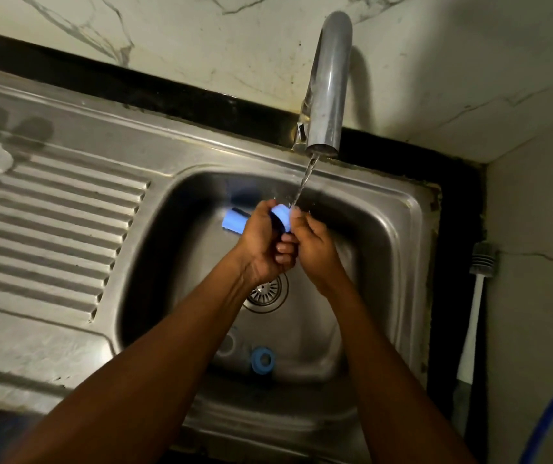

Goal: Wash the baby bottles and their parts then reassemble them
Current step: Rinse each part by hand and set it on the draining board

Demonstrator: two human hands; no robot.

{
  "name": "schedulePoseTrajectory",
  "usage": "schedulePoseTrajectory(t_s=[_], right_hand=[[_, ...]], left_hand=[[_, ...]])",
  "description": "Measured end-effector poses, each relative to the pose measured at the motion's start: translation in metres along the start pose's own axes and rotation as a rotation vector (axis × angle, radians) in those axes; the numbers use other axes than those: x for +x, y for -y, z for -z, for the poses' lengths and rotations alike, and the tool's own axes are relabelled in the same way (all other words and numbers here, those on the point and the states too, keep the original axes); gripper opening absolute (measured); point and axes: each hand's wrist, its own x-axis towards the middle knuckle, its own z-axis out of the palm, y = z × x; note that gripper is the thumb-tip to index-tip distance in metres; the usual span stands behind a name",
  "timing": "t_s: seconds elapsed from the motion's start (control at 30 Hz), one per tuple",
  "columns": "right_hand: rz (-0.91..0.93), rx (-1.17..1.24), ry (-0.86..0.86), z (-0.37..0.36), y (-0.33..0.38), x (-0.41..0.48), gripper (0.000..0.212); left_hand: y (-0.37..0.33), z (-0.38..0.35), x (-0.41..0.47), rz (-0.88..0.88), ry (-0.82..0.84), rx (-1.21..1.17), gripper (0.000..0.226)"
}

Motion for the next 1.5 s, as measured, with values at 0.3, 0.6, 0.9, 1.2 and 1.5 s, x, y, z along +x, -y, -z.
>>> schedulePoseTrajectory(t_s=[0.3, 0.6, 0.9, 1.2, 1.5], right_hand=[[0.069, 0.074, -0.222, -0.001, 0.002, 0.008, 0.028], [-0.265, 0.053, -0.436, -0.004, 0.012, 0.017, 0.04], [-0.147, -0.495, -0.34, -0.012, 0.014, 0.017, 0.057], [0.556, -0.549, -0.2, 0.006, 0.006, -0.006, 0.028], [0.751, -0.881, -0.019, 0.022, -0.007, -0.007, 0.033]], left_hand=[[-0.002, 0.0, 0.001, -0.019, -0.102, 0.329, 0.045], [0.023, 0.004, 0.007, -0.443, -0.678, 1.037, 0.048], [0.028, -0.005, 0.014, -0.595, -0.358, 0.38, 0.04], [-0.023, 0.006, 0.025, -0.499, -0.324, 0.392, 0.047], [-0.035, 0.003, 0.007, -0.418, -0.257, 0.606, 0.038]])
